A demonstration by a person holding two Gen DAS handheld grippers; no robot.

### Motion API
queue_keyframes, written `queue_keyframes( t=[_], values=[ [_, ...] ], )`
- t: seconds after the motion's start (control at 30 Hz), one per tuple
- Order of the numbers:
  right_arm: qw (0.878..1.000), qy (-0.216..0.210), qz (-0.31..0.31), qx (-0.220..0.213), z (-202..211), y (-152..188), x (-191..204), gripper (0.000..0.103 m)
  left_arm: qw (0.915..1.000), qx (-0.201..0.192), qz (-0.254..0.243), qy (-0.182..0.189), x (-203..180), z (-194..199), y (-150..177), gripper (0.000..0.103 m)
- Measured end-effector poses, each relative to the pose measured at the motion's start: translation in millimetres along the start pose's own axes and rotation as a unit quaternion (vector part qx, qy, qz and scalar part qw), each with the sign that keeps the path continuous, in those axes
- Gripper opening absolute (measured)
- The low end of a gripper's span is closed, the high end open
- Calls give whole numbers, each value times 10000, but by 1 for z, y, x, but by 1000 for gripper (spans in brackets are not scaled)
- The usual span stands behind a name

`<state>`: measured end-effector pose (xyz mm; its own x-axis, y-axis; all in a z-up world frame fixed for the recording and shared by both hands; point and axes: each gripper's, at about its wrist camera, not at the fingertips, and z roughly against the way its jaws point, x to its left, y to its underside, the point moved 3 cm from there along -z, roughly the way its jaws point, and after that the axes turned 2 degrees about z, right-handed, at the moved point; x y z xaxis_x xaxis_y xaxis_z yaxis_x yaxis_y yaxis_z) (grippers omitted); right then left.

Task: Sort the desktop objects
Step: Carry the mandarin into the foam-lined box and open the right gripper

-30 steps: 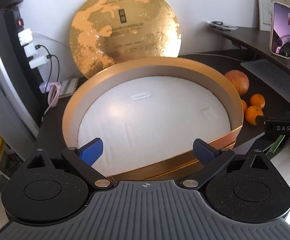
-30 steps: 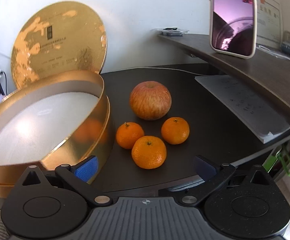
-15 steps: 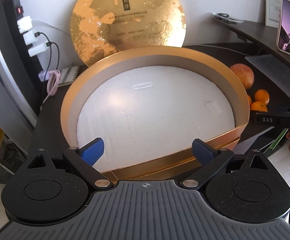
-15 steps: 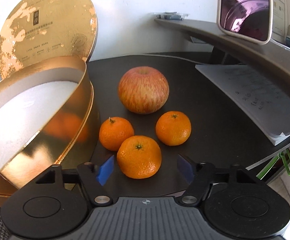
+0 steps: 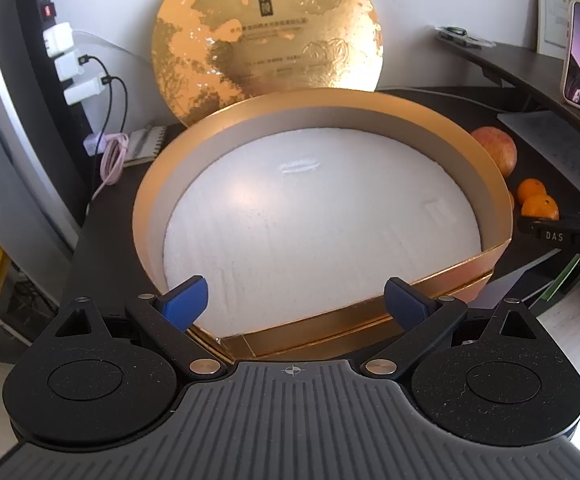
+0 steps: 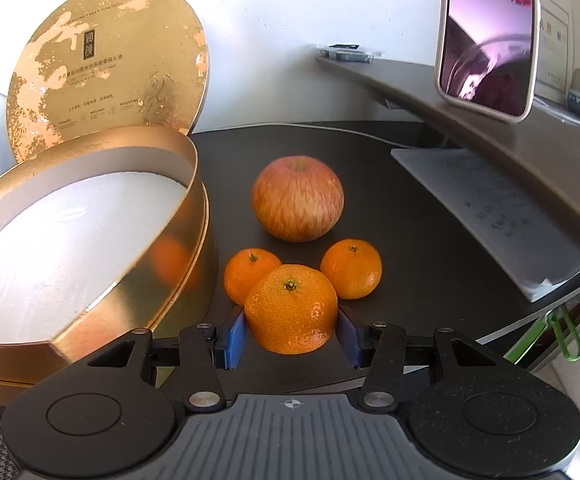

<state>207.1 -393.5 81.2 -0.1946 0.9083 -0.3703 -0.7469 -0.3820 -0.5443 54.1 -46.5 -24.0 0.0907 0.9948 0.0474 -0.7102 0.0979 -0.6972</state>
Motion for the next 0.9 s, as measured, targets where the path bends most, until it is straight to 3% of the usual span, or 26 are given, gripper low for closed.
queue_keyframes(
  t=[0.2, 0.33, 0.53, 0.63, 0.9],
  values=[
    [9998, 143, -101, 16, 11, -3, -1, 48, 9998, -33, 172, 120, 16, 4, 1, 98],
    [9992, -6, -65, -387, 38, -23, 12, 48, 9985, -87, 544, 34, 45, 8, -2, 98],
    [9920, -827, 245, -924, 76, -55, 64, 48, 9904, -425, 1269, -347, 105, 25, -11, 98],
    [9864, -1336, 539, -790, 69, -62, 102, 48, 9862, -515, 1501, -469, 130, 35, -9, 98],
    [9706, -1872, 1514, 59, 15, -72, 219, 48, 9883, -329, 1437, -380, 138, 34, 12, 99]
  ],
)
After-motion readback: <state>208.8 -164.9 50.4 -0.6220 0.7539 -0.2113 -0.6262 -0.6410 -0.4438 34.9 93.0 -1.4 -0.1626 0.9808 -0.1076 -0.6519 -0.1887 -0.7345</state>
